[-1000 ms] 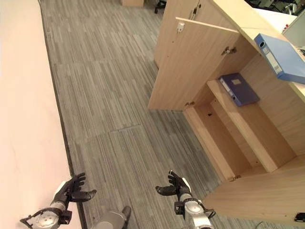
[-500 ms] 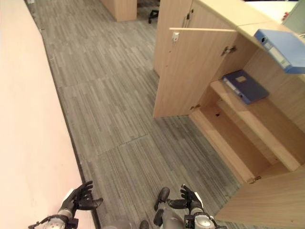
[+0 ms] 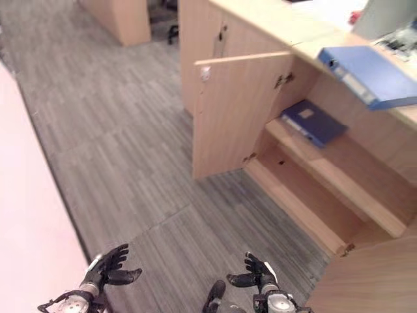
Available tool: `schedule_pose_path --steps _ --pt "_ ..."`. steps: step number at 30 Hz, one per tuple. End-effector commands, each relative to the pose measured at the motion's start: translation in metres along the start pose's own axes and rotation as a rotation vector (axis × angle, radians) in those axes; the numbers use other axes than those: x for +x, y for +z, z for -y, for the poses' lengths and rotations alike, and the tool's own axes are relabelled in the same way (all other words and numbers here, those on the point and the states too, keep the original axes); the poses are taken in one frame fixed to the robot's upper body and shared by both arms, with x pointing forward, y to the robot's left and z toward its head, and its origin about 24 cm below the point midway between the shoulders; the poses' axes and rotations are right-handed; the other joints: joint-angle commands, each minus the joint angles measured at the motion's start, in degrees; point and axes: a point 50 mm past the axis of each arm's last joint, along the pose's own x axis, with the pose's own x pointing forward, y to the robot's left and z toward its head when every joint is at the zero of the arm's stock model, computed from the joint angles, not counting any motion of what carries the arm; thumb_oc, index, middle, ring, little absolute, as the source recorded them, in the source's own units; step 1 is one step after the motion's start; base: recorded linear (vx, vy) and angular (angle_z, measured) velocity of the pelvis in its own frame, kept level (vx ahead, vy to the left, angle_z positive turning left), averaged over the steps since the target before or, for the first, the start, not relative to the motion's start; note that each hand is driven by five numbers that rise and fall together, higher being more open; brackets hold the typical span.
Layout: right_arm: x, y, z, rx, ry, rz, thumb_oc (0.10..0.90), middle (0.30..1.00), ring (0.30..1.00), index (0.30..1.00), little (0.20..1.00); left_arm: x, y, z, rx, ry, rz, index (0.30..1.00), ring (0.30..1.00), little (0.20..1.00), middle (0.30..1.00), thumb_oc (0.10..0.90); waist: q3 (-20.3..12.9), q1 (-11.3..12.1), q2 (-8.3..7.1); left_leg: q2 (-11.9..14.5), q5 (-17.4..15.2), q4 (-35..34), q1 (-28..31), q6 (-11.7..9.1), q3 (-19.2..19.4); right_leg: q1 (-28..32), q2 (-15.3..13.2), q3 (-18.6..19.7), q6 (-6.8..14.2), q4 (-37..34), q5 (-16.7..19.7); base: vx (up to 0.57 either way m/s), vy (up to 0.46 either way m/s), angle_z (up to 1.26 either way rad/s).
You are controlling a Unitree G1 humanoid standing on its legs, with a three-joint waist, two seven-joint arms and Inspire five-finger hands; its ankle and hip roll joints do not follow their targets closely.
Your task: Put the empty folder in the office cabinet
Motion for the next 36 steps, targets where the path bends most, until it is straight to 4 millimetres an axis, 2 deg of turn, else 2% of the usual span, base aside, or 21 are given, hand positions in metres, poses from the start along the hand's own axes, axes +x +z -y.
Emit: schedule_pose_path --steps 1,2,3,5,7,8,10,11,12,13,14,15,16,17,20,21,22,26,33,35,36 --pt "0.006 0.044 0.012 -0.053 -0.017 0.179 0.800 0.900 0.900 0.900 0.900 0.004 0.029 -0.004 -0.002 0.017 0.147 0.900 0.900 0.900 0.900 0.800 -0.19 2.87 1.29 5.01 12.52 11.83 2.95 -0.53 1.09 4.02 -1.62 2.55 8.78 -6.20 -4.42 0.19 -0.182 -1.11" --pt "0.006 0.044 0.012 -0.053 -0.018 0.179 0.800 0.900 0.900 0.900 0.900 0.004 0.029 -0.004 -0.002 0.017 0.147 0.900 0.900 0.900 0.900 0.800 -0.18 2.87 1.29 5.02 12.50 11.84 2.95 -0.53 1.09 4.03 -1.61 2.55 8.78 -6.21 -4.41 0.13 -0.125 -1.13" --pt "0.007 0.051 0.018 -0.059 -0.037 0.192 0.800 0.900 0.900 0.900 0.900 0.004 0.031 -0.001 -0.025 0.016 0.156 0.900 0.900 0.900 0.900 0.800 0.41 2.85 1.32 5.74 14.81 14.55 0.44 0.15 3.08 5.40 -1.53 3.01 7.95 -7.35 -5.80 0.11 -0.084 -0.83" --pt "0.007 0.054 0.022 -0.053 -0.052 0.203 0.800 0.900 0.900 0.900 0.900 0.005 0.031 0.001 -0.039 0.012 0.159 0.900 0.900 0.900 0.900 0.800 0.82 2.78 1.41 5.92 14.34 15.05 -1.67 0.75 4.35 5.93 -1.91 3.38 7.66 -7.69 -6.32 0.08 -0.043 -0.66" --pt "0.007 0.059 0.028 -0.052 -0.075 0.218 0.800 0.900 0.900 0.900 0.900 0.003 0.030 0.003 -0.056 0.010 0.160 0.900 0.900 0.900 0.900 0.800 1.35 2.61 1.62 6.13 12.14 13.40 -5.07 1.63 6.68 6.82 -2.71 3.85 8.04 -8.17 -7.23 0.09 0.060 -0.43" --pt "0.007 0.061 0.033 -0.055 -0.097 0.220 0.800 0.900 0.900 0.900 0.900 0.003 0.030 0.004 -0.061 0.010 0.157 0.900 0.900 0.900 0.900 0.800 2.53 2.84 1.88 5.27 9.53 11.03 -9.29 2.09 7.55 7.92 -3.91 5.26 8.64 -8.46 -7.90 0.12 0.117 -0.30" --pt "0.007 0.061 0.035 -0.064 -0.103 0.220 0.800 0.900 0.900 0.900 0.900 0.002 0.028 0.004 -0.062 0.011 0.153 0.900 0.900 0.900 0.900 0.800 3.22 3.08 2.09 4.59 8.82 9.45 -11.09 2.23 7.14 8.64 -4.38 6.50 9.11 -8.58 -8.41 0.07 0.098 -0.48" --pt "0.007 0.059 0.037 -0.080 -0.103 0.207 0.800 0.900 0.900 0.900 0.900 0.001 0.026 0.006 -0.070 0.012 0.147 0.900 0.900 0.900 0.900 0.800 4.57 3.69 2.47 2.14 10.46 5.51 -14.23 2.53 4.83 9.56 -4.90 8.63 9.04 -8.58 -8.49 0.00 0.062 -0.78" --pt "0.007 0.059 0.037 -0.080 -0.103 0.207 0.800 0.900 0.900 0.900 0.900 0.001 0.026 0.006 -0.071 0.012 0.147 0.900 0.900 0.900 0.900 0.800 4.69 3.75 2.48 2.15 10.46 5.42 -14.02 2.52 4.92 9.69 -4.90 8.70 9.04 -8.58 -8.51 0.05 0.073 -0.92" --pt "0.006 0.056 0.037 -0.091 -0.102 0.199 0.800 0.900 0.900 0.900 0.900 0.001 0.025 0.006 -0.073 0.013 0.146 0.900 0.900 0.900 0.900 0.800 5.58 4.28 3.03 0.43 11.61 2.90 -14.76 2.50 1.95 10.82 -4.34 10.46 8.78 -8.58 -8.83 0.12 0.067 -1.10" --pt "0.005 0.050 0.039 -0.107 -0.108 0.180 0.800 0.900 0.900 0.900 0.900 0.002 0.028 0.011 -0.082 0.002 0.159 0.900 0.900 0.900 0.900 0.800 6.59 4.22 4.73 -2.06 14.33 -2.61 -15.19 2.32 -4.93 11.80 -2.78 14.23 7.93 -8.58 -9.50 0.14 0.089 -1.03" --pt "0.004 0.047 0.041 -0.109 -0.113 0.172 0.800 0.900 0.900 0.900 0.900 0.004 0.032 0.013 -0.075 -0.003 0.167 0.900 0.900 0.900 0.900 0.800 7.11 3.71 5.53 -3.21 15.72 -5.66 -14.77 2.29 -8.63 12.11 -2.03 15.90 7.26 -8.58 -9.71 0.08 0.078 -1.10" --pt "0.004 0.048 0.041 -0.110 -0.114 0.172 0.800 0.900 0.900 0.900 0.900 0.004 0.032 0.013 -0.075 -0.003 0.167 0.900 0.900 0.900 0.900 0.800 7.06 3.59 5.52 -3.28 15.98 -5.84 -14.87 2.31 -8.77 12.00 -2.08 15.75 7.28 -8.58 -9.63 0.07 0.105 -1.12" --pt "0.003 0.046 0.047 -0.117 -0.135 0.164 0.800 0.900 0.900 0.900 0.900 0.007 0.032 0.019 -0.066 -0.022 0.164 0.900 0.900 0.900 0.900 0.800 7.18 2.25 6.39 -5.02 17.56 -8.45 -17.48 2.35 -12.12 12.44 -1.23 18.11 7.21 -8.58 -10.67 0.06 0.081 -0.80" --pt "0.003 0.044 0.048 -0.115 -0.139 0.157 0.800 0.900 0.900 0.900 0.900 0.008 0.031 0.022 -0.060 -0.031 0.156 0.900 0.900 0.900 0.900 0.800 7.31 1.90 6.50 -6.14 18.18 -9.06 -18.59 2.41 -12.84 13.21 -0.85 19.42 6.77 -8.58 -11.12 0.12 0.058 0.11" --pt "0.001 0.036 0.050 -0.096 -0.152 0.133 0.800 0.900 0.900 0.900 0.900 0.012 0.036 0.025 -0.022 -0.053 0.159 0.900 0.900 0.900 0.900 0.800 7.86 0.55 6.79 -9.28 19.53 -10.92 -20.45 3.23 -13.93 14.77 1.47 23.43 4.93 -6.99 -12.92 0.18 0.053 -0.08" --pt "0.001 0.036 0.050 -0.096 -0.152 0.133 0.800 0.900 0.900 0.900 0.900 0.012 0.036 0.025 -0.022 -0.053 0.159 0.900 0.900 0.900 0.900 0.800 7.89 0.60 6.74 -9.30 19.51 -10.93 -20.38 3.25 -13.87 14.76 1.42 23.48 4.92 -6.86 -13.04 0.25 0.067 0.03" --pt "0.000 0.024 0.039 -0.088 -0.111 0.098 0.800 0.900 0.900 0.900 0.900 0.012 0.035 0.021 0.020 -0.052 0.144 0.900 0.900 0.900 0.900 0.800 7.70 1.08 5.81 -13.24 22.17 -10.64 -23.18 4.77 -15.64 15.82 5.79 29.34 3.37 -1.04 -16.49 0.23 0.055 -0.18" --pt "0.001 0.023 0.028 -0.099 -0.067 0.097 0.800 0.900 0.900 0.900 0.900 0.011 0.028 0.016 0.045 -0.052 0.109 0.900 0.900 0.900 0.900 0.800 7.03 2.67 3.56 -14.25 24.10 -10.01 -24.74 6.06 -15.76 18.22 8.97 34.58 2.47 2.74 -20.19 0.28 0.096 -0.71" --pt "0.002 0.024 0.024 -0.094 -0.054 0.097 0.800 0.900 0.900 0.900 0.900 0.011 0.028 0.013 0.056 -0.052 0.105 0.900 0.900 0.900 0.900 0.800 7.00 3.22 2.66 -14.84 24.10 -9.22 -26.21 6.30 -15.44 19.05 9.58 36.31 2.31 3.34 -21.14 0.26 0.128 -0.70" --pt "0.003 0.023 0.017 -0.091 -0.032 0.096 0.800 0.900 0.900 0.900 0.900 0.010 0.026 0.009 0.064 -0.043 0.097 0.900 0.900 0.900 0.900 0.800 6.03 3.73 1.34 -14.91 23.82 -9.65 -25.30 6.89 -16.82 19.50 10.04 38.05 2.42 3.42 -21.45 0.19 0.100 -0.86"
